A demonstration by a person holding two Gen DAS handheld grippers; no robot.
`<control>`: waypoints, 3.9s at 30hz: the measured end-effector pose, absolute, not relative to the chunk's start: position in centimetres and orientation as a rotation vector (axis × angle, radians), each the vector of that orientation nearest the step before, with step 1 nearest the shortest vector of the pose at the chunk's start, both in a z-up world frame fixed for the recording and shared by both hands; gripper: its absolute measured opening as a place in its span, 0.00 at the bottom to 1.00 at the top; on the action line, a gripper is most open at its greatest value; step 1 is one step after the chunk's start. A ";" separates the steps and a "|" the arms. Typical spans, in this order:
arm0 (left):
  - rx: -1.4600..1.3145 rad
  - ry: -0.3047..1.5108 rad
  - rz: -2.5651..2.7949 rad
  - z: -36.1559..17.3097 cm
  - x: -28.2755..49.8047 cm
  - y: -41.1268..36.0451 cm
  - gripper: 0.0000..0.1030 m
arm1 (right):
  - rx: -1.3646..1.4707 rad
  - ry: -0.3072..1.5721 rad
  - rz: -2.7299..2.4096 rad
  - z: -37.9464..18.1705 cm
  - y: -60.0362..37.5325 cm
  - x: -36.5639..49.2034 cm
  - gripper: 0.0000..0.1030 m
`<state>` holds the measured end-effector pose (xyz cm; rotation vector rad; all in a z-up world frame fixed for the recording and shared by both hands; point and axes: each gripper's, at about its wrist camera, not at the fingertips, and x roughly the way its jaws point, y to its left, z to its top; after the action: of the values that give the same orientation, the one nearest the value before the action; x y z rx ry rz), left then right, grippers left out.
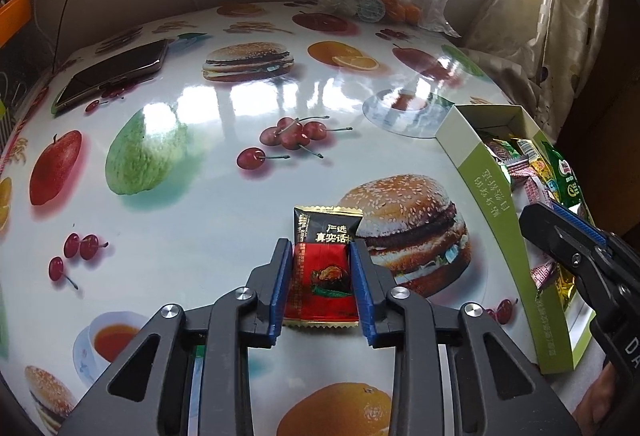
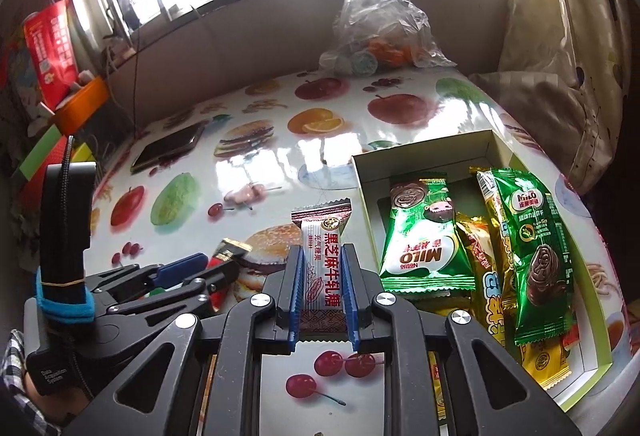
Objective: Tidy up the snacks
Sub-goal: 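Carry the wafer bar with the right gripper while the left carries the red packet into the box, then open both grippers to drop the wafer bar and red packet into the box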
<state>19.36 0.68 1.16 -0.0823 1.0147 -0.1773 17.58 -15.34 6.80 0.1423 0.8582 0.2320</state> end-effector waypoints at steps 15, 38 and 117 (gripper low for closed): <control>-0.089 1.010 -0.165 1.3 19.4 1.0 0.24 | 0.142 0.860 0.231 6.7 -15.4 17.7 0.17; -0.103 0.939 -0.178 5.3 17.1 0.6 0.24 | 0.137 0.824 0.236 8.3 -15.8 15.5 0.17; 0.006 0.996 -0.441 5.0 20.2 -16.0 0.25 | 0.184 0.913 0.087 5.2 -27.1 13.5 0.24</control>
<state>20.20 -16.01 4.97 0.0064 0.9963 -0.4408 13.50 -27.09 5.16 0.1837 0.9132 0.0871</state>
